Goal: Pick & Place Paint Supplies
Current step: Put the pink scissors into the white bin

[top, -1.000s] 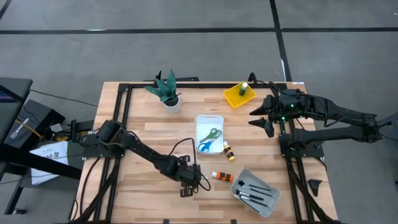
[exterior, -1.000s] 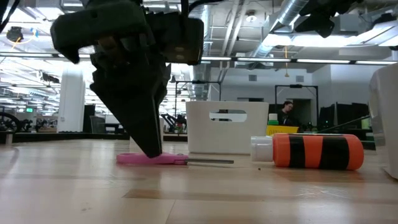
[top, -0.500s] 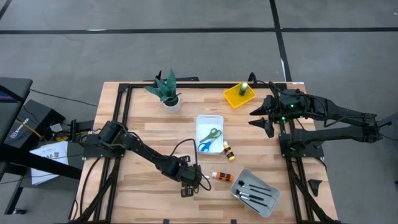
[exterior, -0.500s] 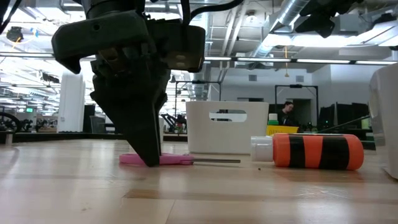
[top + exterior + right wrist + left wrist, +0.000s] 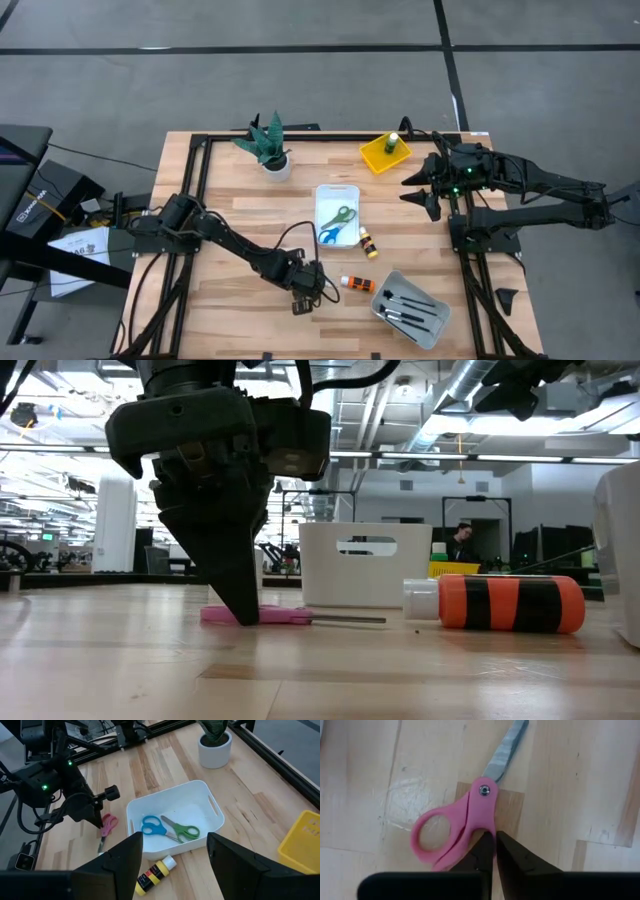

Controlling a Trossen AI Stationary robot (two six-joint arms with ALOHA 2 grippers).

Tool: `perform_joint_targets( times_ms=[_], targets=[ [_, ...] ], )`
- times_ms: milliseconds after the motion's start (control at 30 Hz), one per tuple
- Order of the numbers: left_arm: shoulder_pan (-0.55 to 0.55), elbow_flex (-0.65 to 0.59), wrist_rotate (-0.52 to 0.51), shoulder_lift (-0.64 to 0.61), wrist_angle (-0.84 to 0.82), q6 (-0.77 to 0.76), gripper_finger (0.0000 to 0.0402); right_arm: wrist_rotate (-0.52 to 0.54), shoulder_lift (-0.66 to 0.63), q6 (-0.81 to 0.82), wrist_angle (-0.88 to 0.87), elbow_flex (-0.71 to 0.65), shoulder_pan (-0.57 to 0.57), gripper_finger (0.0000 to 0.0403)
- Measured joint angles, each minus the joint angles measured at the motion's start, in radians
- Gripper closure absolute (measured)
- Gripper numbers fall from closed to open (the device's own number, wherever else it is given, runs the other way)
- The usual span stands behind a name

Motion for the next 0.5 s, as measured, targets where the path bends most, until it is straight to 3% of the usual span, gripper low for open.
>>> perform_joint_targets(
  times_ms=[500],
  targets=[
    [-0.003,-0.007,0.009,-0.034,-0.026,0.002,0.04,0.0,0.0,0.018,0.008,0.0,0.0,0.0186]
  ],
)
